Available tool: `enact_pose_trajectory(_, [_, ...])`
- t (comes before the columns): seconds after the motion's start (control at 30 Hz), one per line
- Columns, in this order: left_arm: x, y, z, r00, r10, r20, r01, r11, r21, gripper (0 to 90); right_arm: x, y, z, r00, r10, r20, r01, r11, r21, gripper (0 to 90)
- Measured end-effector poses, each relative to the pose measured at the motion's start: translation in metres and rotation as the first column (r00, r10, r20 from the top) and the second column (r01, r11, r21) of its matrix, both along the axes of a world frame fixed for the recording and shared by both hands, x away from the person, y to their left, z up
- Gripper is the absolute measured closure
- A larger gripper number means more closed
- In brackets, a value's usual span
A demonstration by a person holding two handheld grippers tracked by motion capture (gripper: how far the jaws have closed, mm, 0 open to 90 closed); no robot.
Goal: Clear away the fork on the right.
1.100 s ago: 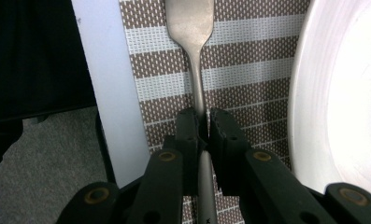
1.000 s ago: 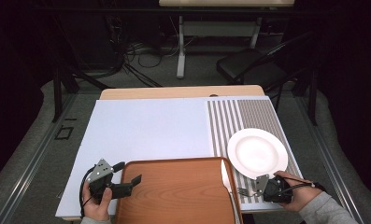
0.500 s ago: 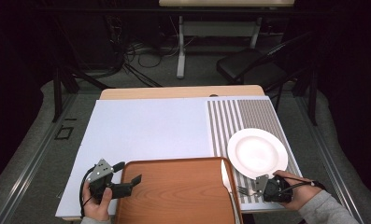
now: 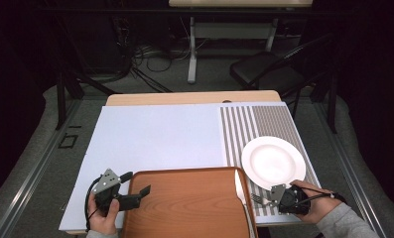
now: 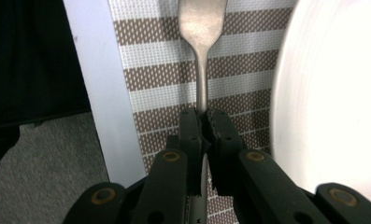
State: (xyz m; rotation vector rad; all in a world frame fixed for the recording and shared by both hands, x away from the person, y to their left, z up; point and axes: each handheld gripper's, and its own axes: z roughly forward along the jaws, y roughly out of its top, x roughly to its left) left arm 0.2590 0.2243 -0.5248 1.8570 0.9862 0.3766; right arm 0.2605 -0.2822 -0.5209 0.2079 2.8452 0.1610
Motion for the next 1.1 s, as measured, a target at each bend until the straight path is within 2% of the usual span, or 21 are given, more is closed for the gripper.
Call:
enact_pose_trajectory(0.1, [0.0, 0.0, 0.0, 1.0, 0.001, 0.002, -0.001, 1.0, 0.0, 16.0, 0.001, 0.0, 0.003, 0.9993, -0.038, 0.003, 0.038, 0.9988, 0.032, 85.1])
enact_pose_trajectory(0.17, [0.0, 0.0, 0.0, 1.0, 0.001, 0.002, -0.001, 1.0, 0.0, 16.0, 0.002, 0.001, 0.005, 0.9992, -0.04, 0.008, 0.039, 0.9979, 0.051, 85.1])
enact_pose_trajectory(0.23, [0.0, 0.0, 0.0, 1.0, 0.001, 0.002, -0.001, 1.0, 0.001, 16.0, 0.001, 0.001, 0.007, 0.9975, -0.07, 0.007, 0.07, 0.9946, 0.077, 85.1])
enact_pose_trajectory(0.3, [0.0, 0.0, 0.0, 1.0, 0.001, 0.001, -0.001, 1.0, 0.0, 16.0, 0.001, 0.001, 0.008, 0.9971, -0.075, 0.004, 0.075, 0.9924, 0.098, 85.1])
enact_pose_trajectory(0.37, [0.0, 0.0, 0.0, 1.0, 0.001, 0.002, -0.001, 1.0, 0.0, 16.0, 0.001, 0.002, 0.01, 0.9947, -0.103, -0.005, 0.103, 0.9874, 0.12, 85.2])
enact_pose_trajectory(0.47, [0.0, 0.0, 0.0, 1.0, 0.001, 0.002, -0.001, 1.0, 0.001, 16.0, 0.002, 0.002, 0.012, 0.9941, -0.108, -0.004, 0.108, 0.9835, 0.145, 85.1])
enact_pose_trajectory(0.57, [0.0, 0.0, 0.0, 1.0, 0.001, 0.002, -0.001, 1.0, 0.002, 16.0, 0.002, 0.003, 0.015, 0.9888, -0.149, -0.011, 0.149, 0.9734, 0.174, 85.1])
enact_pose_trajectory(0.73, [0.0, 0.0, 0.0, 1.0, 0.002, 0.003, -0.002, 1.0, 0.003, 16.0, 0.003, 0.006, 0.02, 0.9853, -0.17, -0.012, 0.169, 0.9641, 0.205, 85.2])
enact_pose_trajectory(0.77, [0.0, 0.0, 0.0, 1.0, 0.003, 0.003, -0.003, 1.0, 0.001, 16.0, 0.003, 0.007, 0.021, 0.9819, -0.188, -0.02, 0.188, 0.9575, 0.219, 85.2])
enact_pose_trajectory(0.8, [0.0, 0.001, 0.0, 1.0, 0.003, 0.003, -0.003, 1.0, 0.001, 16.0, 0.003, 0.007, 0.023, 0.9815, -0.191, -0.018, 0.19, 0.9557, 0.225, 85.2])
enact_pose_trajectory(0.87, [0.0, 0.001, 0.0, 1.0, 0.002, 0.004, -0.002, 1.0, 0.001, 16.0, 0.004, 0.009, 0.028, 0.9654, -0.258, -0.035, 0.257, 0.9243, 0.282, 85.2])
enact_pose_trajectory(0.93, [0.0, 0.001, 0.0, 1.0, 0.002, 0.005, -0.002, 1.0, 0.002, 16.0, 0.006, 0.009, 0.032, 0.9619, -0.268, -0.054, 0.271, 0.91, 0.313, 85.2])
enact_pose_trajectory(0.97, [0.0, 0.0, 0.0, 1.0, 0.002, 0.005, -0.002, 1.0, 0.002, 16.0, 0.006, 0.01, 0.033, 0.956, -0.287, -0.063, 0.291, 0.8971, 0.333, 85.2])
enact_pose_trajectory(1.03, [0.0, 0.001, 0.0, 1.0, 0.001, 0.004, -0.001, 1.0, 0.003, 16.0, 0.008, 0.011, 0.036, 0.9512, -0.299, -0.076, 0.306, 0.8831, 0.356, 85.2])
enact_pose_trajectory(1.1, [0.0, 0.001, 0.0, 1.0, 0.001, 0.005, -0.001, 1.0, 0.002, 16.0, 0.01, 0.012, 0.039, 0.9415, -0.324, -0.092, 0.334, 0.8637, 0.377, 85.2])
